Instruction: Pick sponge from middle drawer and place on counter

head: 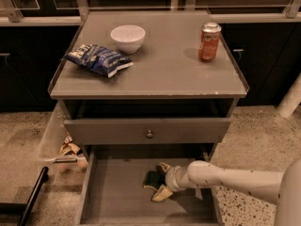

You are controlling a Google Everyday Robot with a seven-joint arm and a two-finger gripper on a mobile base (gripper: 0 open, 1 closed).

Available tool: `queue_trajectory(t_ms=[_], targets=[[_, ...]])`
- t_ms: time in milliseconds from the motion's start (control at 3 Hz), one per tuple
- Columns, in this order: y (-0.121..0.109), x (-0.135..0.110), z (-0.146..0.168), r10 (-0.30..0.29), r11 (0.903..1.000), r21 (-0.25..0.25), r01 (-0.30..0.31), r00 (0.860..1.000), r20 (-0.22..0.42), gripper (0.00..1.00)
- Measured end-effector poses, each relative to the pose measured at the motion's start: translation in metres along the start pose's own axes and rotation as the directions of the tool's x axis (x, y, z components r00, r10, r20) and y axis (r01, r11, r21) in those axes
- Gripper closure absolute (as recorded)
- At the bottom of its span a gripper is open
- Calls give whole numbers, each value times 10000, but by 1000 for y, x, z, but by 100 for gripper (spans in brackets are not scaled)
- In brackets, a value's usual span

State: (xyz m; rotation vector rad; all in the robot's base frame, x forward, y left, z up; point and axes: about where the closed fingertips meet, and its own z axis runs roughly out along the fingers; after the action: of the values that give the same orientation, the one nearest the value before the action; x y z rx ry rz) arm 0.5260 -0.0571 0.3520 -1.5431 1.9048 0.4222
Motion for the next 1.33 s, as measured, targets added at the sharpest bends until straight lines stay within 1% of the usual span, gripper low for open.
queue_trajectory(t_ms=[1000, 1333], targets=[[0, 0, 0, 0, 10000, -2, 0, 10000, 1, 88], [0, 0, 0, 0, 10000, -2, 0, 10000, 1, 100]])
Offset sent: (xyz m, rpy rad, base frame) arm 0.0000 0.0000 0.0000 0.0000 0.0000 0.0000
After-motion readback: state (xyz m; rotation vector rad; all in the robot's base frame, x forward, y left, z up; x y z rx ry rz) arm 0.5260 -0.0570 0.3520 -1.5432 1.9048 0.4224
